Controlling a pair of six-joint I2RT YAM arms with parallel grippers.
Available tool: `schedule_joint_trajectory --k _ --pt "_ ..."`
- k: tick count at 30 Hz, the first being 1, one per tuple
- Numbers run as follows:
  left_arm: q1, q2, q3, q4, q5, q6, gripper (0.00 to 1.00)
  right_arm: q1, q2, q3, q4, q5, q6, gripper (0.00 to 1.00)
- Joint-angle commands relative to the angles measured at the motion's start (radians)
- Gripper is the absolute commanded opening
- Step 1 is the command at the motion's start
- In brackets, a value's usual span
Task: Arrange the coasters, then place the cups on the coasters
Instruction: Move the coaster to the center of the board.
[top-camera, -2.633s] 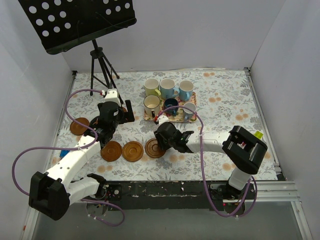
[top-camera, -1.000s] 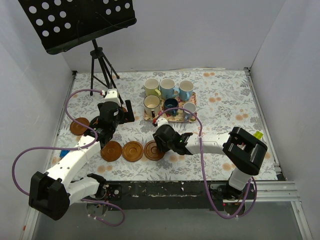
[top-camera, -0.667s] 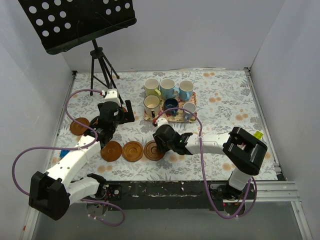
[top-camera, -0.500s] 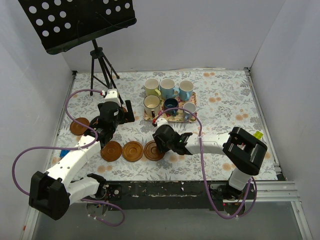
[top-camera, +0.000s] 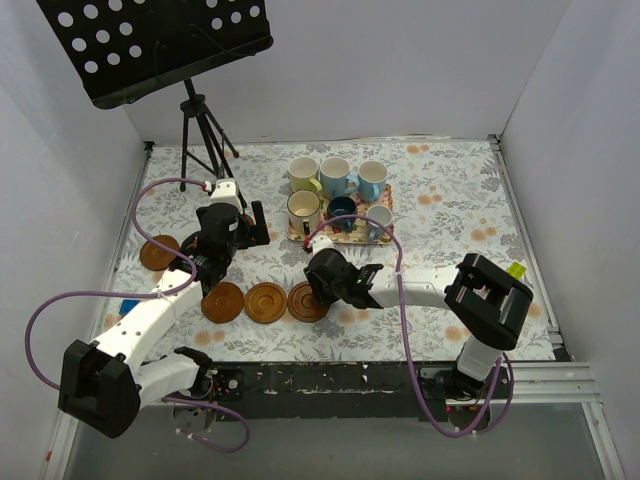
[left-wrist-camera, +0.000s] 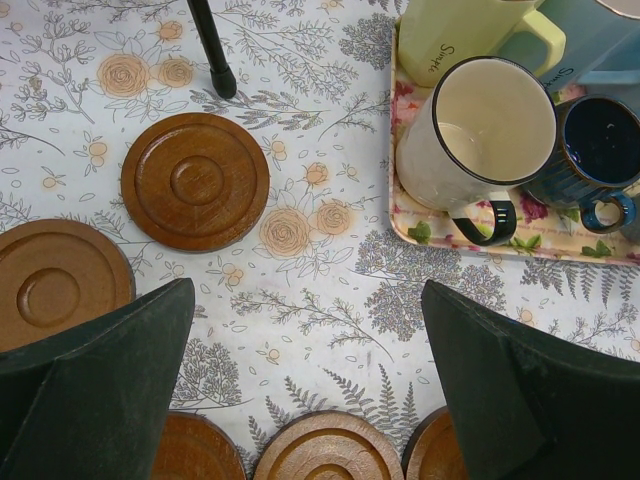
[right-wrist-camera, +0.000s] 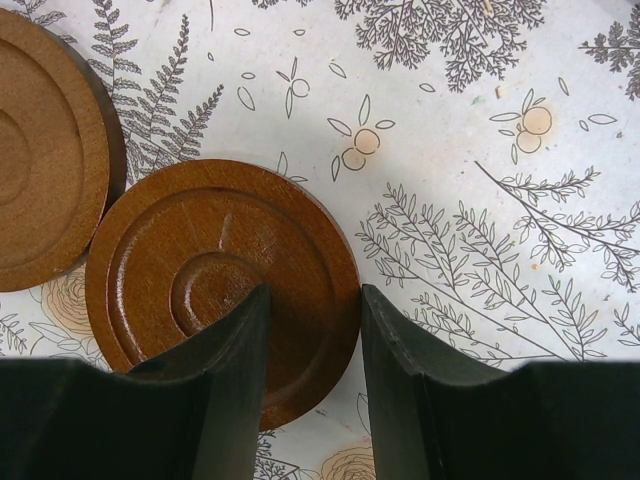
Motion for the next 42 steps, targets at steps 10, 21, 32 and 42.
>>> schedule_joint_trajectory --k 10,21,32,42 --pt "0.001 -0.009 0.013 -0.004 -0.006 -0.005 0.98 0.012 0.026 0.064 -0.042 0.038 0.004 0.42" --pt "0.001 -0.011 0.005 -0.004 -0.020 -0.005 0.98 0.012 -0.038 0.043 -0.033 0.040 0.008 0.61" --pt "0.181 0.022 -0.005 0.004 0.075 0.019 0.98 0.008 -0.325 -0.046 0.071 0.073 -0.053 0.65" --pt "0.327 0.331 0.178 -0.051 0.158 0.054 0.91 -0.060 -0.633 -0.194 0.079 0.070 -0.099 0.62"
